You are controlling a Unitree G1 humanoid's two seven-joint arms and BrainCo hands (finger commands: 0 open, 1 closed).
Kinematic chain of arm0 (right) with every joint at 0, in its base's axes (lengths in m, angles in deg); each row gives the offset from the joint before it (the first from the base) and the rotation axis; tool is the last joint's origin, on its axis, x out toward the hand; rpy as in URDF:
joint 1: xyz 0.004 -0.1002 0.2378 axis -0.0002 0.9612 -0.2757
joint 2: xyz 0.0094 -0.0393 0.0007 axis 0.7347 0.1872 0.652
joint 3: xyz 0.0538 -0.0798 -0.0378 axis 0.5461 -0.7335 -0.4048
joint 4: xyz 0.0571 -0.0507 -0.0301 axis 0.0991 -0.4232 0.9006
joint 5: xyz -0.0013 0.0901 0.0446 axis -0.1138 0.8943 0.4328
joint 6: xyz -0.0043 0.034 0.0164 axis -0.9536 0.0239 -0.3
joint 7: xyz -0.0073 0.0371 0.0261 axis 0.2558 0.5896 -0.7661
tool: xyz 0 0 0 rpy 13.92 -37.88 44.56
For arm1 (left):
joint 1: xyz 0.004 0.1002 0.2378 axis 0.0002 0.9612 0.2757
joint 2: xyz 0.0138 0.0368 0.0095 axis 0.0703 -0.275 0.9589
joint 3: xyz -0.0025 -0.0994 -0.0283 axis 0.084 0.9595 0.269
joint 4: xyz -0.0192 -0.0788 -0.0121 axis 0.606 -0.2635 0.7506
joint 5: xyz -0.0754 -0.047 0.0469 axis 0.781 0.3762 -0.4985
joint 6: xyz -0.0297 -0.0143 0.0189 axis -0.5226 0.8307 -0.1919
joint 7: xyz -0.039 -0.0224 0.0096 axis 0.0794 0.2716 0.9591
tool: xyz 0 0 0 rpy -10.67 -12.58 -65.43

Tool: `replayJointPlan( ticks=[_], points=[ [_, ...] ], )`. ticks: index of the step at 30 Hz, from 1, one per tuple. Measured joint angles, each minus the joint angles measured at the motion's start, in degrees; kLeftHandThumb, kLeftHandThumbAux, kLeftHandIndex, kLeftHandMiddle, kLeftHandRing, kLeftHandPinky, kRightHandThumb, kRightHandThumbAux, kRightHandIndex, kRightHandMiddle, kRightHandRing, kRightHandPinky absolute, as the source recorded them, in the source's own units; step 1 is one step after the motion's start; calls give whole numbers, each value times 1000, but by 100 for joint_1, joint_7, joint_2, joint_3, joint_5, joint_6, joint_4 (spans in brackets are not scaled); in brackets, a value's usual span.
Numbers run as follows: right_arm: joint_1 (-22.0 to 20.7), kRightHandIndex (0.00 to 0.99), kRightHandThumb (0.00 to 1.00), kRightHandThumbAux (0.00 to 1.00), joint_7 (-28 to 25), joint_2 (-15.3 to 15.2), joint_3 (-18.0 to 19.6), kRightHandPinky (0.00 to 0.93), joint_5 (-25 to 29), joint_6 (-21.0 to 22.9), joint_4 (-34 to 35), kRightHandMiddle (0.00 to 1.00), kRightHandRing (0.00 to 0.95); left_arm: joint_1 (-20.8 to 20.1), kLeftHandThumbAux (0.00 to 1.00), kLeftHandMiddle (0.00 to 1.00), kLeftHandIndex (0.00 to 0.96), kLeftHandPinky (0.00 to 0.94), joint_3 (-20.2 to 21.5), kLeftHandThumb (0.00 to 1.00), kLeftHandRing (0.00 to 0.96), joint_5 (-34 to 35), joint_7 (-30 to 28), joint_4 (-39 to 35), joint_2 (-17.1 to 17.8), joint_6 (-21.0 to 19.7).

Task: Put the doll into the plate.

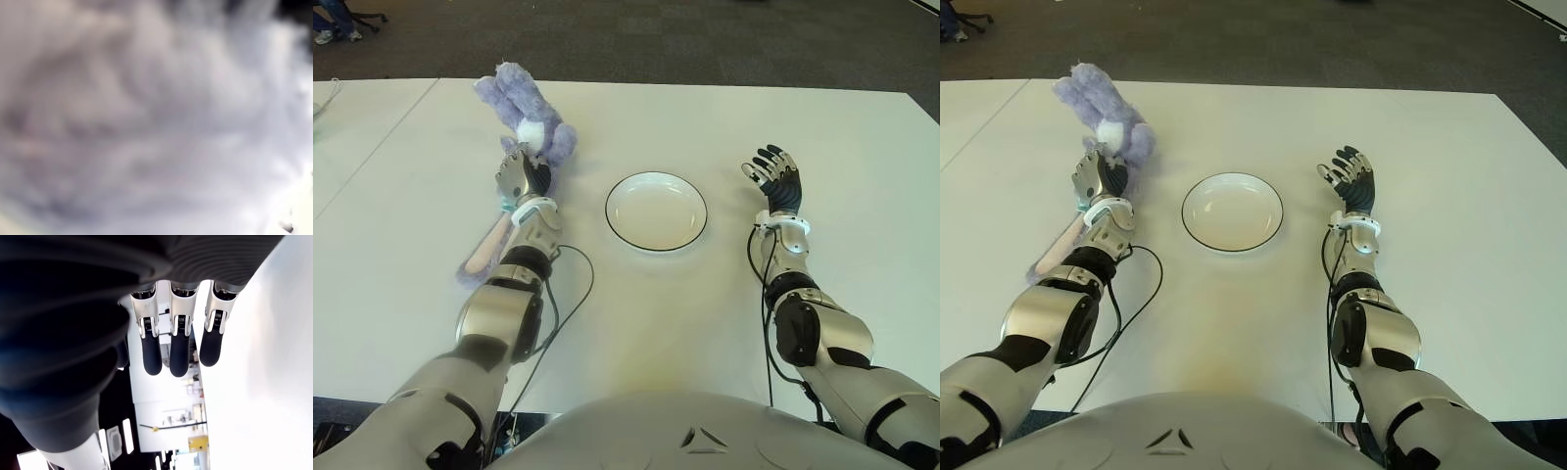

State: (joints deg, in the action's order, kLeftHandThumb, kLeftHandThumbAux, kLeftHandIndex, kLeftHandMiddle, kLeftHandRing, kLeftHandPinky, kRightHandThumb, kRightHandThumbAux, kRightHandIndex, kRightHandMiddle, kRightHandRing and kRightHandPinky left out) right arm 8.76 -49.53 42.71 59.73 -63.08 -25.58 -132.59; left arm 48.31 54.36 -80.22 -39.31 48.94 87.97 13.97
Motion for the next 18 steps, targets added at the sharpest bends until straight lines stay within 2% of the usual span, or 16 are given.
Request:
replayJointPlan(
  ticks=[6, 15, 18],
  points=[
    [-1, 200, 132, 881, -2, 1, 5, 219, 2, 1, 0, 237, 233, -17, 645, 462, 455, 596, 61, 953, 478, 10, 1, -1, -11, 0],
    [-5, 212, 134, 904, 1, 3, 5, 230, 0, 1, 0, 242, 241, -73, 646, 487, 419, 669, 51, 951, 498, 9, 93, -32, -11, -15],
    [-10, 217, 147, 902, 2, 6, 6, 226, 1, 1, 0, 245, 243, -62, 647, 492, 411, 688, -40, 950, 503, -1, 151, -194, -11, -162]
  ],
)
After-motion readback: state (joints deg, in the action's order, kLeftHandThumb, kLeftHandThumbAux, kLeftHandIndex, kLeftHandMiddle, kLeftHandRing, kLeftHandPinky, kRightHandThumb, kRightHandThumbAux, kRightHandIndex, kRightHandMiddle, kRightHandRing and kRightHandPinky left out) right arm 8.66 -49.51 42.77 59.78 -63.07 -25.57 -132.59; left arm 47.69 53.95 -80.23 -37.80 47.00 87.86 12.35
